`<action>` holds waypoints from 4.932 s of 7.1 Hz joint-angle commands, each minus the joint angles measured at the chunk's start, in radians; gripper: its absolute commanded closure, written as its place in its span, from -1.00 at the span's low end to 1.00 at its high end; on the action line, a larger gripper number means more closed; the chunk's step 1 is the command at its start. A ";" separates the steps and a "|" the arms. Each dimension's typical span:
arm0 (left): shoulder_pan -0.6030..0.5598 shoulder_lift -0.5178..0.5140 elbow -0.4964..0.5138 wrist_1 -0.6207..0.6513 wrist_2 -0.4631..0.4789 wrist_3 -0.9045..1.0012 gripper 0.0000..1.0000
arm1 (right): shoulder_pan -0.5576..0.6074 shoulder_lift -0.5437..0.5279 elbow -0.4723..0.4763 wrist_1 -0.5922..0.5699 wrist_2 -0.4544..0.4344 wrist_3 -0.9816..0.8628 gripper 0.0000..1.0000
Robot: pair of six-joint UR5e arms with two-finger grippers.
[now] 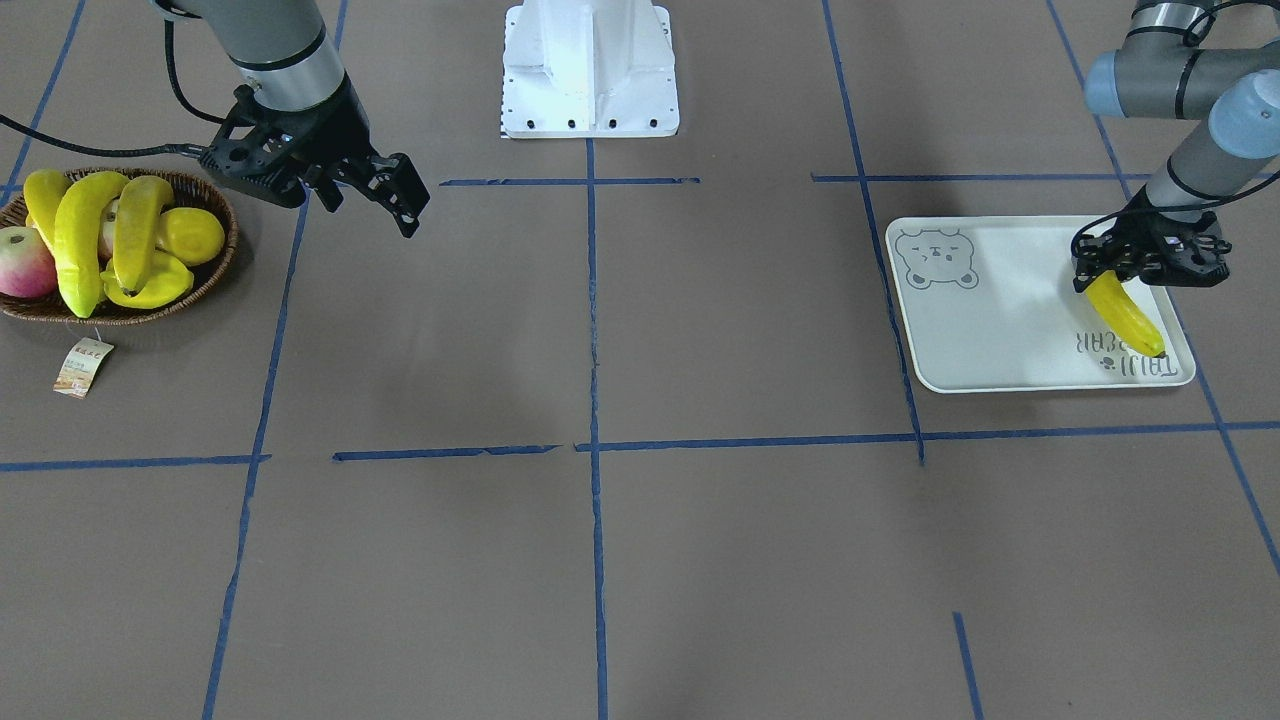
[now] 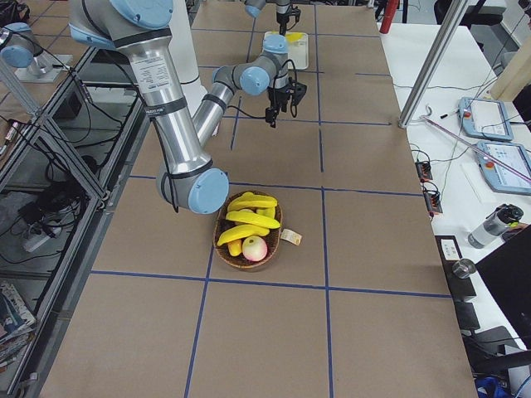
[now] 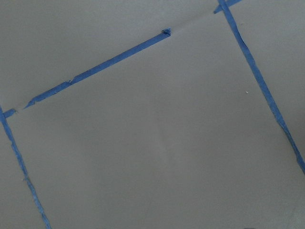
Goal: Transfer all bananas from basket to plate
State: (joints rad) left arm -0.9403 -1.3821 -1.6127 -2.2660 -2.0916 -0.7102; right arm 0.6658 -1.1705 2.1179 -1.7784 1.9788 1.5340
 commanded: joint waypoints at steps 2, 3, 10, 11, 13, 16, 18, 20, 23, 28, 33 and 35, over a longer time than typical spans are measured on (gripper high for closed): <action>-0.088 -0.002 -0.013 0.011 -0.078 0.076 -1.00 | 0.001 0.005 0.002 0.001 0.002 -0.002 -1.00; -0.174 -0.006 -0.036 0.016 -0.182 0.077 -1.00 | 0.005 -0.003 0.014 0.002 0.014 -0.011 -1.00; -0.175 -0.026 -0.087 0.006 -0.180 0.077 -1.00 | 0.055 -0.574 0.213 0.153 -0.070 -0.531 -1.00; -0.175 -0.026 -0.087 0.005 -0.180 0.077 -1.00 | 0.051 -0.636 0.130 0.298 -0.109 -0.532 -1.00; -0.175 -0.025 -0.088 0.005 -0.182 0.077 -1.00 | 0.006 -0.730 0.048 0.509 -0.120 -0.528 -1.00; -0.173 -0.025 -0.085 0.003 -0.182 0.077 -1.00 | -0.104 -0.777 0.063 0.505 -0.193 -0.518 -0.99; -0.175 -0.025 -0.085 0.003 -0.182 0.077 -1.00 | -0.136 -0.798 0.065 0.495 -0.230 -0.518 -0.79; -0.175 -0.023 -0.084 0.003 -0.182 0.077 -1.00 | -0.143 -0.796 0.065 0.491 -0.232 -0.518 0.32; -0.173 -0.026 -0.078 0.003 -0.182 0.077 -1.00 | -0.140 -0.796 0.070 0.488 -0.230 -0.518 0.96; -0.170 -0.041 -0.081 0.000 -0.186 0.064 -1.00 | 0.028 -0.715 0.252 0.372 0.007 -0.509 0.95; -0.109 -0.203 -0.105 -0.103 -0.273 -0.151 -1.00 | -0.089 -0.182 0.030 0.423 -0.075 -0.030 0.91; -0.031 -0.351 -0.107 -0.156 -0.285 -0.419 -1.00 | -0.141 -0.163 -0.111 0.836 -0.110 0.109 0.91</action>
State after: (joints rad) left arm -1.0152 -1.6513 -1.7195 -2.3862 -2.3643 -0.9810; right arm 0.5600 -1.3509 2.0885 -1.1793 1.8900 1.5707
